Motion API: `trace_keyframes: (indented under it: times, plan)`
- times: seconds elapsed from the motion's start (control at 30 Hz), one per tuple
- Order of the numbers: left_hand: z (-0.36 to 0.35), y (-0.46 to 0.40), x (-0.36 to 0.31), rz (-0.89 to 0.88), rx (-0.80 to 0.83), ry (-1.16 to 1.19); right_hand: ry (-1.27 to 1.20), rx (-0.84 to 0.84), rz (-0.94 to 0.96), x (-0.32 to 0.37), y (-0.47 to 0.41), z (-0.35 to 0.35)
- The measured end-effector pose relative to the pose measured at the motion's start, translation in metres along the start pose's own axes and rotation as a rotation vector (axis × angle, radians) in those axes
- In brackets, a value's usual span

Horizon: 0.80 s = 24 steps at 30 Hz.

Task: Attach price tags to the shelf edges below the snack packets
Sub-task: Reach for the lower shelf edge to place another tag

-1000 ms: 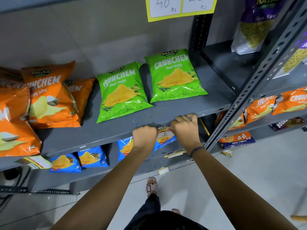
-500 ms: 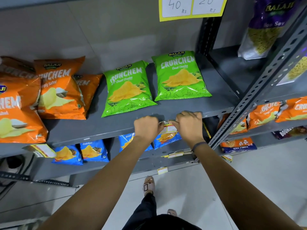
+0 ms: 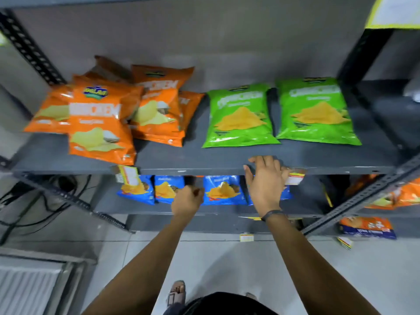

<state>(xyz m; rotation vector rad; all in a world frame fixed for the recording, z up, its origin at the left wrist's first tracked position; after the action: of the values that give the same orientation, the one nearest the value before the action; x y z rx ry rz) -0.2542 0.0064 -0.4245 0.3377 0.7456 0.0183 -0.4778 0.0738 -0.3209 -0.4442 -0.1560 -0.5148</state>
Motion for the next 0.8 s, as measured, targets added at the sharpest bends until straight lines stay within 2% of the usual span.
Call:
trace_keyframes:
  times: [0.1,0.23,0.3,0.4,0.5,0.67,0.8]
  plan:
    - [0.049,-0.018,0.105,0.242,-0.082,0.358,-0.105,0.039,0.049,0.080,0.015,-0.020]
    - [0.134,-0.045,0.176,0.319,-0.244,0.388,-0.283,0.147,0.168,0.194,0.039,-0.046]
    - [0.165,-0.057,0.183,0.295,-0.235,0.369,-0.305,0.175,0.283,0.246,0.047,-0.053]
    - [0.182,-0.064,0.166,0.232,-0.069,0.473,-0.331,0.226,0.376,0.300,0.050,-0.059]
    - [0.176,-0.072,0.153,0.158,0.071,0.447,-0.270,0.258,0.406,0.328,0.046,-0.069]
    - [0.172,-0.088,0.157,0.074,0.042,0.338,-0.171,0.317,0.454,0.345,0.040,-0.082]
    - [0.185,-0.080,0.156,-0.022,0.071,0.279,-0.215,0.370,0.395,0.349,0.030,-0.087]
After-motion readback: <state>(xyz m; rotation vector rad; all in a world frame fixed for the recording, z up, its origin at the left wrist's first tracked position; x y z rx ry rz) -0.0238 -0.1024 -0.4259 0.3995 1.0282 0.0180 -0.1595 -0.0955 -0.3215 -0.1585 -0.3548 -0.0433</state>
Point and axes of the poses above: each hand's wrist, its own y-axis away from the middle knuckle, its own z-axis out of the back of the hand, x = y × z, the point moved 9 cm from there along -y, towards the middle knuckle, and after that the axes turned 6 degrees about y, right-handed, at the moved point
